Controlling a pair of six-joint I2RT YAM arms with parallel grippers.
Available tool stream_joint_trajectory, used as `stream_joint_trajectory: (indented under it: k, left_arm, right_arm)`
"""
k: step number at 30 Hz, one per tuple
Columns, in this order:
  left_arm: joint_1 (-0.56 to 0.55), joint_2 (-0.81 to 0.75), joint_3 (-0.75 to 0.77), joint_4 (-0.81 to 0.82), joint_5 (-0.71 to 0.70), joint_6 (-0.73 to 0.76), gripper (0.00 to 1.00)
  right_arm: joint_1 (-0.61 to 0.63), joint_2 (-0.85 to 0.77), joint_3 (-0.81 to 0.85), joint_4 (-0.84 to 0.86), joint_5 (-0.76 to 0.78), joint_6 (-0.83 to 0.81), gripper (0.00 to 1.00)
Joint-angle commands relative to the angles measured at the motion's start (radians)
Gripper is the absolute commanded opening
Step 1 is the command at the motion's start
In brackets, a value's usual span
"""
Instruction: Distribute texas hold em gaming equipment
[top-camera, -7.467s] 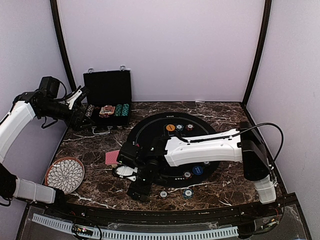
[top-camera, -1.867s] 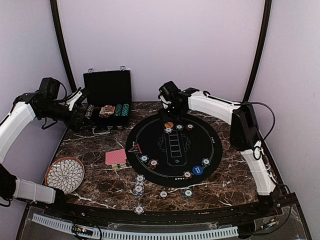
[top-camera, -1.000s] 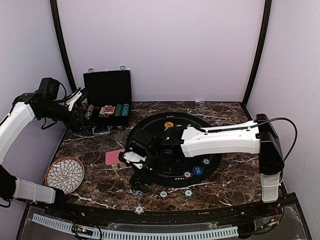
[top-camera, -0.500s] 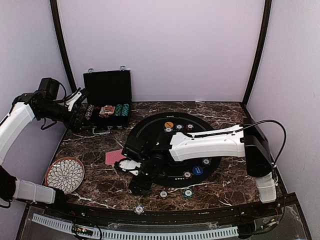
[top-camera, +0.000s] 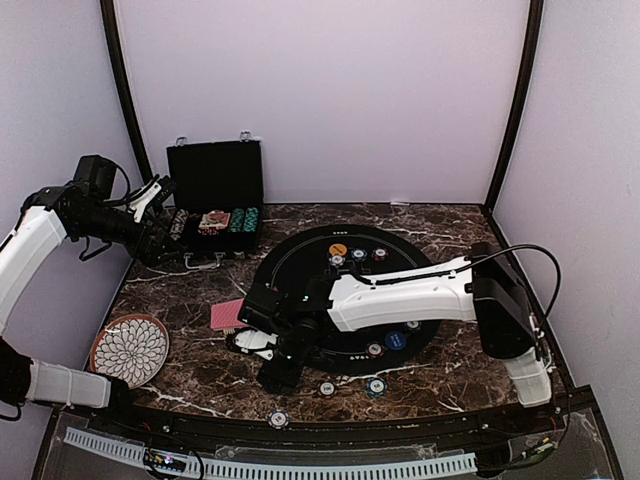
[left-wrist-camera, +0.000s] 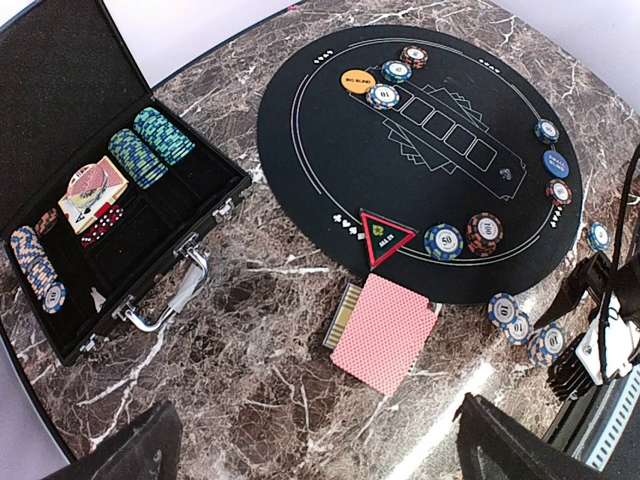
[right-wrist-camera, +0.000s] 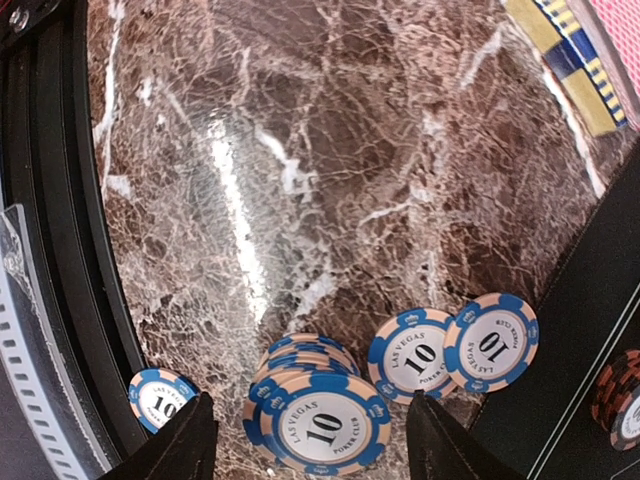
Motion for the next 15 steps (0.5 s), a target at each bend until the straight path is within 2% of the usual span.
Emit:
stream_joint_trajectory:
  k: [1,15]
  left_arm:
    - [-0.003,-0.027,0.001,-0.028,0.010,0.006,0.99]
    - [-0.003,-0.026,0.005,-0.030,0.006,0.008,0.99]
  right_arm:
    - [0.022,0.019,0.019,0.021,0.010,-0.002,0.63]
    - [0.028,0.042,0.032,0.023,0.045,-0.005,0.57]
